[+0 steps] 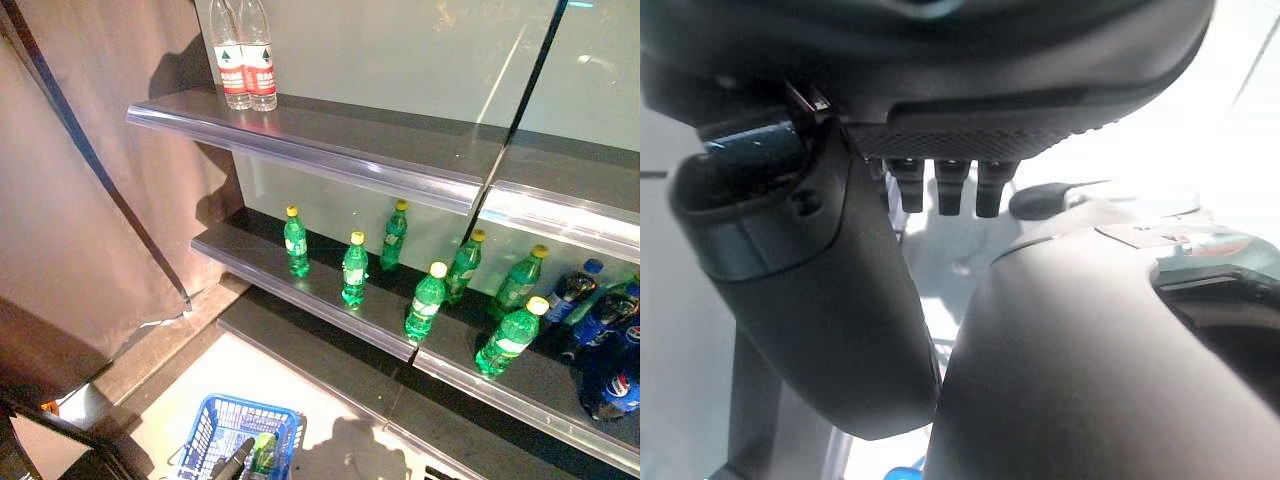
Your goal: Pick up the drink and place into the basket.
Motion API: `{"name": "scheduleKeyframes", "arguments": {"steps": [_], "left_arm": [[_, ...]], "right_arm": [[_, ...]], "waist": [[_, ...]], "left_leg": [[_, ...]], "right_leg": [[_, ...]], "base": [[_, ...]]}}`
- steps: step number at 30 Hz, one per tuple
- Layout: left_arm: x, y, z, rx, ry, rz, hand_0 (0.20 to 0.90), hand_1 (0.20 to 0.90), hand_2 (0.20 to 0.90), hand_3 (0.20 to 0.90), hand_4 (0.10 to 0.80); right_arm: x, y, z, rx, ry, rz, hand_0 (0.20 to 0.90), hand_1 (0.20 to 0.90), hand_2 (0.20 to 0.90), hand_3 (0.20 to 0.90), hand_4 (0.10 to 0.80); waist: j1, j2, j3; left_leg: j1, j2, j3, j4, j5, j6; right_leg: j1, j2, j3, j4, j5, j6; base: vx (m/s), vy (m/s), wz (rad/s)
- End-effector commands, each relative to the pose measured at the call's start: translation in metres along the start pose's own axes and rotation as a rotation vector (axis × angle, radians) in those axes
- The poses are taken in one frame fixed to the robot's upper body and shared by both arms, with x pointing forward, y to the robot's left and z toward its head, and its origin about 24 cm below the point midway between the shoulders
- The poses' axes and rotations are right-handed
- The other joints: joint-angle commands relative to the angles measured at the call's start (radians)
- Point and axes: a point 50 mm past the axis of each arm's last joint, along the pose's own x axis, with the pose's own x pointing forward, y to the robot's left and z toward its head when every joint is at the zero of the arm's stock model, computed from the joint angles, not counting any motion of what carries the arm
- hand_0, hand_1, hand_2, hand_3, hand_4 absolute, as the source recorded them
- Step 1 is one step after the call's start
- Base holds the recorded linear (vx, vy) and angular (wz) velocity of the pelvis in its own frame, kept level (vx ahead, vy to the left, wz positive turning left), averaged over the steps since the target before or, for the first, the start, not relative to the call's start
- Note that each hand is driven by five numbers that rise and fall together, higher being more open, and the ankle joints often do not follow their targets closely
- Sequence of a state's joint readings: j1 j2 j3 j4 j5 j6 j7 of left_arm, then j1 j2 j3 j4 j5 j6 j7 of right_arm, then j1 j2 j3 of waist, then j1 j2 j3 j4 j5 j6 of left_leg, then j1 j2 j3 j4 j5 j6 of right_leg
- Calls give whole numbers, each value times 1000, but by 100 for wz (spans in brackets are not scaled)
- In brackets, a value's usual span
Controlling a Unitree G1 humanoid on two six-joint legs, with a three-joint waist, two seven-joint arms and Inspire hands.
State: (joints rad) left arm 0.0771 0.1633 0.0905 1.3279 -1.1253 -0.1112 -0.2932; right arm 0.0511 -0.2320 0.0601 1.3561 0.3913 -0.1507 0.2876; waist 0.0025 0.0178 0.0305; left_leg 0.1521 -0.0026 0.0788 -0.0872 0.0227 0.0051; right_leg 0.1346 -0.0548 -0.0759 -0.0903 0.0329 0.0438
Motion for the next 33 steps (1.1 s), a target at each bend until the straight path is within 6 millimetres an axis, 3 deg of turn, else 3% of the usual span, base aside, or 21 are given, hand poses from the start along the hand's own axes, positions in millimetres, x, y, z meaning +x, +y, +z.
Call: {"name": "scheduleKeyframes", "arguments": {"steps": [1, 9, 13, 20, 27, 33], "left_arm": [[9, -27, 17, 21, -80, -115, 300, 300, 300, 200, 100], [9, -26, 16, 29, -78, -113, 300, 300, 300, 200, 100], [9, -28, 17, 38, -75, -113, 300, 300, 300, 200, 100], [12, -36, 22, 53, -92, -128, 300, 300, 300, 200, 100], [13, -42, 21, 65, -101, -149, 300, 300, 300, 200, 100], [12, -40, 22, 76, -103, -136, 300, 300, 300, 200, 100]], "right_arm": [[6, 3, 36, -54, -78, 39, 900, 900, 900, 900, 800], [6, 3, 38, -64, -99, 42, 900, 900, 900, 900, 800], [6, 6, 53, -160, -190, 34, 900, 900, 900, 900, 800], [8, 26, 92, -478, -349, 12, 900, 900, 900, 900, 800], [10, 50, 110, -577, -376, 116, 900, 900, 900, 900, 800], [6, 76, 133, -658, -505, 223, 900, 900, 900, 900, 800]], "waist": [[28, -13, 13], [28, -16, 16], [31, -18, 16], [46, -27, 22], [82, -35, 25], [111, -34, 31]], "left_leg": [[-8, -74, 20, 96, -152, 19], [-7, -75, 18, 96, -152, 20], [-7, -76, 18, 93, -151, 20], [-17, -80, 9, 96, -147, 21], [-20, -86, -16, 86, -138, 22], [-21, -90, -43, 73, -123, 19]], "right_leg": [[-10, 29, -16, 43, -65, -9], [-10, 29, -13, 44, -64, -9], [-8, 30, -13, 39, -62, -7], [-13, 26, -19, 37, -56, -5], [-4, 22, -45, 30, -56, -5], [2, 16, -75, 35, -59, -7]], "base": [[0, 0, 0], [0, 0, 0], [0, 0, 0], [0, 0, 0], [-9, -2, 5], [-14, 6, 24]]}}
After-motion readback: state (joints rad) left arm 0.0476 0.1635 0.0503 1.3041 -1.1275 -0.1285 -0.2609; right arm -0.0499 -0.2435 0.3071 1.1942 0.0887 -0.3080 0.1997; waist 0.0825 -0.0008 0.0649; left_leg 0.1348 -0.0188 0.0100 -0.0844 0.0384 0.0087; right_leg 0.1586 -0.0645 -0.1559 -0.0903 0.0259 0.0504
